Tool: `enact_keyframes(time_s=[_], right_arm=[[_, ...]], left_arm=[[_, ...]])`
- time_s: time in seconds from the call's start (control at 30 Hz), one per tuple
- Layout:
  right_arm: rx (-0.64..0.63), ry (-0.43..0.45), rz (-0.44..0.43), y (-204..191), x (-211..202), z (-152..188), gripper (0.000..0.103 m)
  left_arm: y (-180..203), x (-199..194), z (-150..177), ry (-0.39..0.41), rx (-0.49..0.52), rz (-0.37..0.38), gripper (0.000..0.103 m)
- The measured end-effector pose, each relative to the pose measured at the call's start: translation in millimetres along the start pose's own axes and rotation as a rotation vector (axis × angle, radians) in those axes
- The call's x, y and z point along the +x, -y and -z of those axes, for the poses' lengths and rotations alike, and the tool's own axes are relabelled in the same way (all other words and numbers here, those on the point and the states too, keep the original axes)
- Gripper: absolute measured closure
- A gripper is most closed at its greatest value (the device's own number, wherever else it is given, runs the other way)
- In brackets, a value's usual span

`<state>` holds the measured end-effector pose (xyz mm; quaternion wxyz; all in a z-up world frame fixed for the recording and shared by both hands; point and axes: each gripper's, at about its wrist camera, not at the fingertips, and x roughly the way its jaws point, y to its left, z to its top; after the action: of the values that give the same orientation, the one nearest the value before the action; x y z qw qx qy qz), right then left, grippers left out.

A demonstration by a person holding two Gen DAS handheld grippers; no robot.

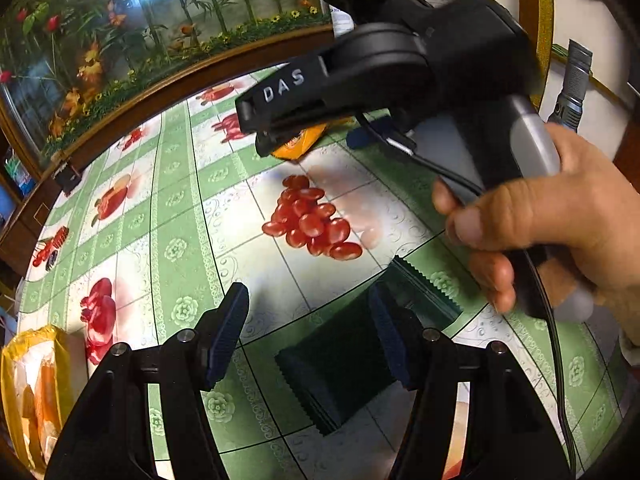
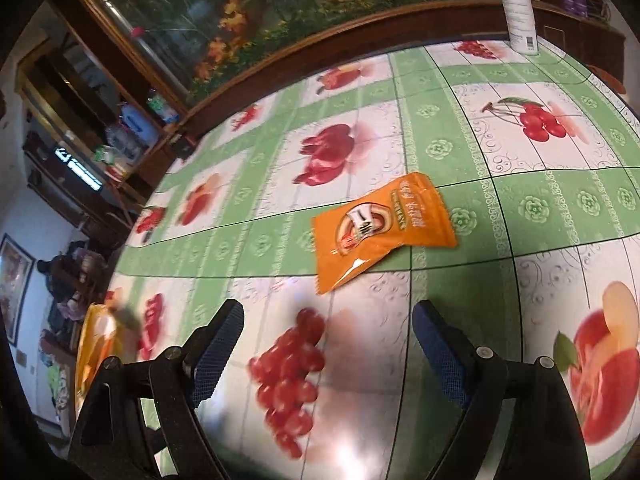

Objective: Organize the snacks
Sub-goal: 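Move both tools back over the dark green bar and orange bag, then grasp the dark green bar with the left tool while the right tool grasps the orange bag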

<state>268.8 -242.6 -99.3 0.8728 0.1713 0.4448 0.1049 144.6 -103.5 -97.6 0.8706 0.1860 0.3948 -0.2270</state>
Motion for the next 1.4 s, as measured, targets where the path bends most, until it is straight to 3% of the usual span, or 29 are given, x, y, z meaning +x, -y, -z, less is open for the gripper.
enact_keyframes(time_s=[0.23,0.37,0.47,0.57,0.67,0.8,0.87,1.0,1.1,1.2,1.4], right_arm=[[-0.092,-0.002,0.127,-17,27,-22,0.013],[-0.233,-0.008,0.21,-35,45,-26,0.013],[-0.328,-0.035,0.186,-44,51,-25,0.013],[-0.431,-0.12,0.154,-55,49,-15,0.013],[-0.321,-0.124,0.124,-47,35,-17,0.014],[-0.206,0.041,0.085,-32,8,-29,0.014],[-0.175,0.087,0.008,-27,4,-39,0.014],[-0.147,0.011,-0.09,-22,41,-69,0.014],[-0.217,-0.023,-0.104,-33,61,-77,0.014],[-0.321,-0.112,-0.14,-48,69,-68,0.014],[-0.553,-0.288,-0.085,-54,34,-14,0.013]], left_arm=[[-15,1,7,-0.022,-0.137,0.083,0.041],[-17,-2,12,-0.035,-0.189,0.095,0.041],[-21,-4,16,-0.054,-0.226,0.112,0.041],[-27,-8,24,-0.077,-0.26,0.135,0.041],[-32,-10,28,-0.083,-0.286,0.126,0.041],[-36,-14,34,-0.089,-0.297,0.11,0.041],[-38,-15,36,-0.09,-0.316,0.108,0.041],[-38,-17,39,-0.088,-0.355,0.07,0.038],[-38,-19,43,-0.086,-0.374,0.057,0.037],[-38,-21,46,-0.09,-0.375,0.053,0.033],[-46,-23,52,-0.112,-0.394,0.042,0.029]])
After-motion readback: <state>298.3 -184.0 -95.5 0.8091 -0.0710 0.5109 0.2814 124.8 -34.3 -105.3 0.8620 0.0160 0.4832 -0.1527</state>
